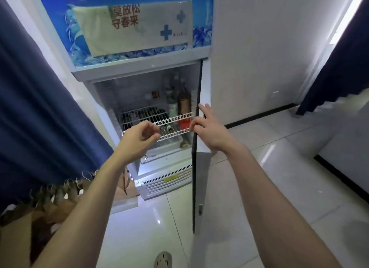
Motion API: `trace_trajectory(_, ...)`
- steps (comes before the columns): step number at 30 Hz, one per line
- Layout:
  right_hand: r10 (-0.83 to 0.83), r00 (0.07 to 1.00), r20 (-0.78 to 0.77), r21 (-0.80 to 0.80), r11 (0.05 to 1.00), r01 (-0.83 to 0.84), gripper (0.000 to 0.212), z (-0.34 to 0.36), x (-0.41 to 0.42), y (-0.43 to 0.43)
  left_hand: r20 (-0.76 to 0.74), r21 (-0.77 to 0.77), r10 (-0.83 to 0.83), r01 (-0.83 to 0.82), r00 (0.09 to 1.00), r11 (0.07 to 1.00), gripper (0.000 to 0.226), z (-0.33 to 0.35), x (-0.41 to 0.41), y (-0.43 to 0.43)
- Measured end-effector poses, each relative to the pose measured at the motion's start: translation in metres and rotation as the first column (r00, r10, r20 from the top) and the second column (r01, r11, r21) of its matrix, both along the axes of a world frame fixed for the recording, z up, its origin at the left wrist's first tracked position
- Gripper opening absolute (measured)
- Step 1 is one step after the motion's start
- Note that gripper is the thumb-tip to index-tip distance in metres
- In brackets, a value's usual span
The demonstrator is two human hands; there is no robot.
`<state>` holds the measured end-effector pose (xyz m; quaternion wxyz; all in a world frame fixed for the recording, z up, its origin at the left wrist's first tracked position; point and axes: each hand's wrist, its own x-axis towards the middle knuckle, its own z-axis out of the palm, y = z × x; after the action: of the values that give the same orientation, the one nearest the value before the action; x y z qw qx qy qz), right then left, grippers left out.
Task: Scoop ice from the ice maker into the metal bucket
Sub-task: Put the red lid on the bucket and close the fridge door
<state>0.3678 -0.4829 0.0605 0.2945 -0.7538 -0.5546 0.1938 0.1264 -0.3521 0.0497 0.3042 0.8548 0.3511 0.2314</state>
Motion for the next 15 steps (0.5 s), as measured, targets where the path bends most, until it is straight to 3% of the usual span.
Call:
trace_trajectory(3,-0.050,0.999,0.007,-0.024,0.998,0.050,0.032,0.009,0.022,-0.036,-0.017,0.022,-0.045,0.045,0.999,0.999,0.013,0.008,0.027,-0.020)
trace_trajectory(7,-0.241,0.970,0.041,0.035,0.970,0.239,0.049,0.009,0.054,-0.077,-0.022,0.021,-0.128,0.129,0.992,0.991,0.011,0.021,0.072,-0.045)
trace_trajectory(11,-0.517,0.836,0.183,0.144,0.855,0.497,0.033,-0.002,0.079,-0.103,-0.037,0.040,-0.214,0.215,0.976,0.976,0.014,0.034,0.119,-0.064)
trace_trajectory(15,-0.618,0.725,0.305,0.284,0.785,0.550,0.029,-0.012,0.103,-0.123,-0.047,0.095,-0.292,0.295,0.955,0.951,0.017,0.043,0.172,-0.079)
